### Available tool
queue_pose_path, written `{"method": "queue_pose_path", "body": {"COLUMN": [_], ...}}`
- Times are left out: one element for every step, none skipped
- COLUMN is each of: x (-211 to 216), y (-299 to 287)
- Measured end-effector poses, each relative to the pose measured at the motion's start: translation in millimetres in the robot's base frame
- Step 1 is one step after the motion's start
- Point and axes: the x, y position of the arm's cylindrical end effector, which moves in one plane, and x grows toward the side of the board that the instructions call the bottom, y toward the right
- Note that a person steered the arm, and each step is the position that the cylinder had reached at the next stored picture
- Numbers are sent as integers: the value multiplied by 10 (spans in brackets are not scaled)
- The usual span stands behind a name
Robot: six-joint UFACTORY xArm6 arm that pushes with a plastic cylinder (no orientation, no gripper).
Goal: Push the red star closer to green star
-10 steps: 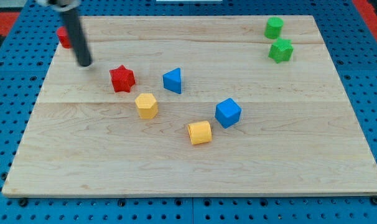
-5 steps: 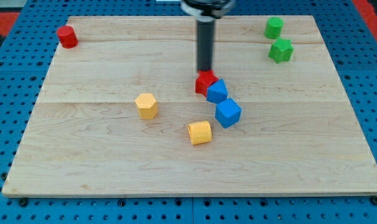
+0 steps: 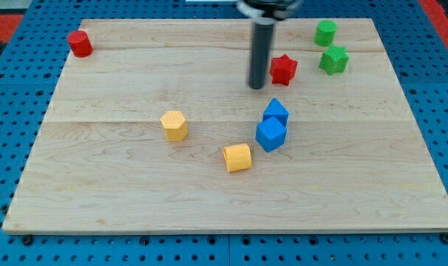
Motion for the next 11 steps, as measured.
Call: {"method": "queue_pose_path", "body": {"x": [-417,-684,-343,-438,-600,-216,-81,-81,-80,-25,-25], "y": [-244,574,1429,1056,357,483,770,922,1273,1274,1089]}}
